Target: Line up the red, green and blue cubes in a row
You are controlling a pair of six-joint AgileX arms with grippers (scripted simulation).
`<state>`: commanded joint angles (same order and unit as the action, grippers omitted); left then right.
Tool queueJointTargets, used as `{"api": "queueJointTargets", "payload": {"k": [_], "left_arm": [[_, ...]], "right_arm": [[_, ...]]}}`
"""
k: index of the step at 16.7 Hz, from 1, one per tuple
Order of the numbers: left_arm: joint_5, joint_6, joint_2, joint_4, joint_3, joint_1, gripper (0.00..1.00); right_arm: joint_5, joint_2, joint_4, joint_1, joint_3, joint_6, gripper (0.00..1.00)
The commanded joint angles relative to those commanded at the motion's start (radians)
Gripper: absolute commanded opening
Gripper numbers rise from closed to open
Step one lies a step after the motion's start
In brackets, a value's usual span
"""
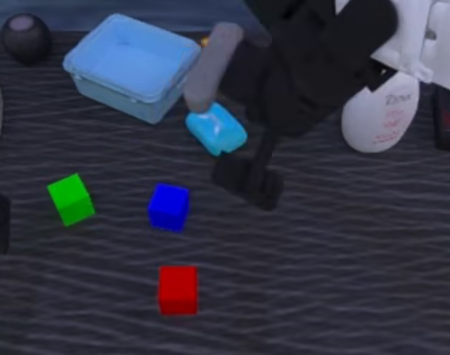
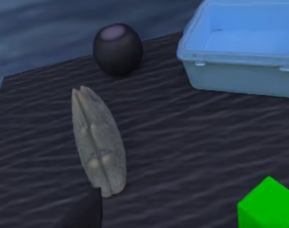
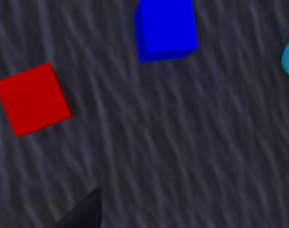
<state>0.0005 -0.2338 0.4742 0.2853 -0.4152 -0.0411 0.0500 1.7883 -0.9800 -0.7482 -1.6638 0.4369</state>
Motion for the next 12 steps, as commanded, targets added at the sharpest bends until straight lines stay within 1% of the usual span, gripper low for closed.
{"api": "queueJointTargets", "payload": {"k": [3,6,9,12], "left_arm": [[0.0,-0.122,0.297,0.156,-0.205,-0.023,1.0],[-0.002,-0.248,0.613,0.321,-0.409,-0.046,1.0],[-0.005,-0.368,0.915,0.479,-0.607,-0.067,1.0],[-0.007,-0.474,1.169,0.613,-0.788,-0.085,1.0]], "right_arm": [[0.013,-0.339,0.182,0.146,0.285,-0.085,1.0],[0.018,-0.699,0.365,0.296,0.603,-0.175,1.0],[0.012,-1.031,0.536,0.432,0.925,-0.257,1.0],[-0.004,-1.311,0.696,0.551,1.214,-0.326,1.0]]}}
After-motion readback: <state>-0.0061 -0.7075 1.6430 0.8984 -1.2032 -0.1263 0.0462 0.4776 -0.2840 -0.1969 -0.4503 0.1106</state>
